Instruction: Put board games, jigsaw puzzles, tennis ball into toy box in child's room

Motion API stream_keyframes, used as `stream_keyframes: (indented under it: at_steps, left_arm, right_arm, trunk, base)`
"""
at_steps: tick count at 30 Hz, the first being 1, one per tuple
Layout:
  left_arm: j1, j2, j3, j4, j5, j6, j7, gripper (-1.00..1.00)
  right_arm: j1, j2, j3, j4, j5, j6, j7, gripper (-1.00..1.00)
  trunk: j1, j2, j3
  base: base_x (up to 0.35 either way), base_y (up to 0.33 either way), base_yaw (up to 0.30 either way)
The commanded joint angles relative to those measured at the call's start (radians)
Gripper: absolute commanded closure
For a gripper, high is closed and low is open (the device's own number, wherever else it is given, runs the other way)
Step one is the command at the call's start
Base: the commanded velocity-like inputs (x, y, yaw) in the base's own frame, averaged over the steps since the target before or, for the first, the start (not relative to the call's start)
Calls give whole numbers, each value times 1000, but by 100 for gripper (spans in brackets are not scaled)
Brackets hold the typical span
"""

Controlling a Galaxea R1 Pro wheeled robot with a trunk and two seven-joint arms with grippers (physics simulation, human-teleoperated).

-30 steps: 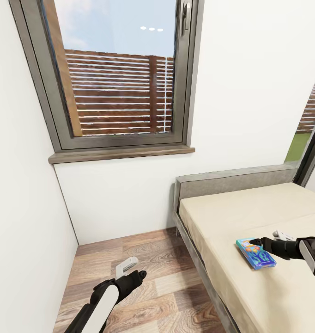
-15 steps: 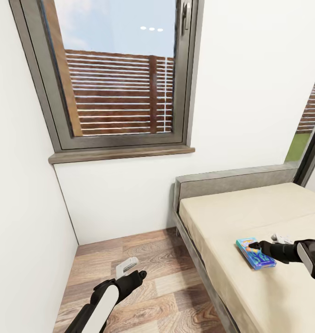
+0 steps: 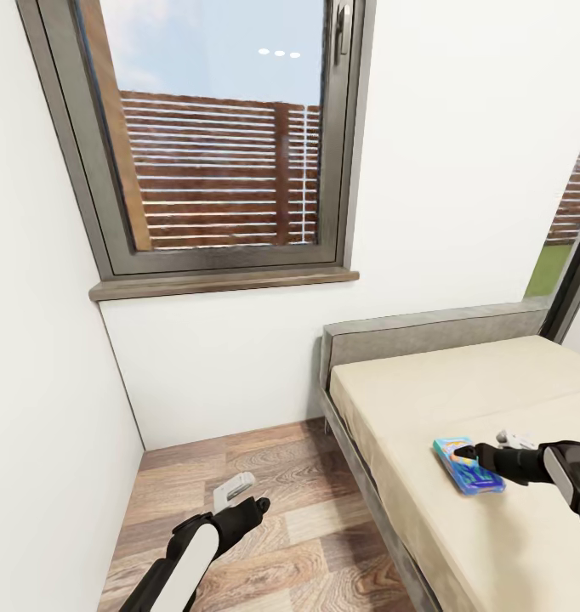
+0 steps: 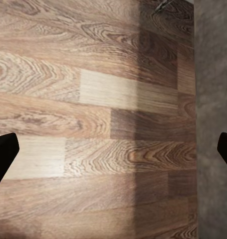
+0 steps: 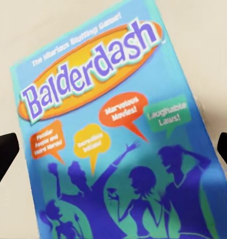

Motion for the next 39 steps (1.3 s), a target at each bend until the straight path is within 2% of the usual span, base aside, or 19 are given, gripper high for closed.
stream_keyframes:
  at_steps: [1, 3, 5, 7, 8, 13, 22, 35, 39]
  left_arm:
    - [-1, 0, -1, -1, 10, 1, 10, -100]
    - [-1, 0, -1, -1, 10, 1, 10, -100]
    - [-1, 0, -1, -1, 10, 1, 10, -100]
    - [-1, 0, -1, -1, 10, 1, 10, -100]
    - [-1, 0, -1, -1, 10, 1, 10, -100]
    - [-1, 0, -1, -1, 10, 1, 10, -100]
    - [-1, -1, -2, -1, 8, 1, 10, -100]
    - [-1, -3, -3, -1, 6, 1, 10, -100]
    - [-1, -3, -3, 0, 4, 1, 10, -100]
  right_arm:
    - [0, 3, -3, -1, -2, 7, 1, -100]
    - [1, 9, -3, -1, -2, 7, 2, -100]
    - [1, 26, 6, -2, 0, 7, 2, -100]
    - [2, 34, 33, -2, 1, 7, 2, -100]
    - [2, 40, 64, -2, 0, 7, 2, -100]
    - [2, 56, 102, -2, 0, 5, 4, -100]
    - [2, 71, 110, -2, 0, -49, 4, -100]
    - [11, 87, 116, 1, 1, -47, 21, -100]
    - [13, 92, 151, 0, 1, -47, 45, -100]
  trunk:
    - [0, 0, -1]
    - [0, 0, -1]
    - [0, 0, -1]
    - [0, 0, -1]
    - [0, 0, -1]
    - [0, 0, -1]
    - [0, 0, -1]
    - [0, 0, -1]
    - [0, 0, -1]
  base:
    - [0, 0, 0]
    - [0, 0, 0]
    - [0, 0, 0]
    - [0, 0, 0]
    - [0, 0, 0]
    - [0, 0, 0]
    - [0, 0, 0]
    - [0, 0, 0]
    - [0, 0, 0]
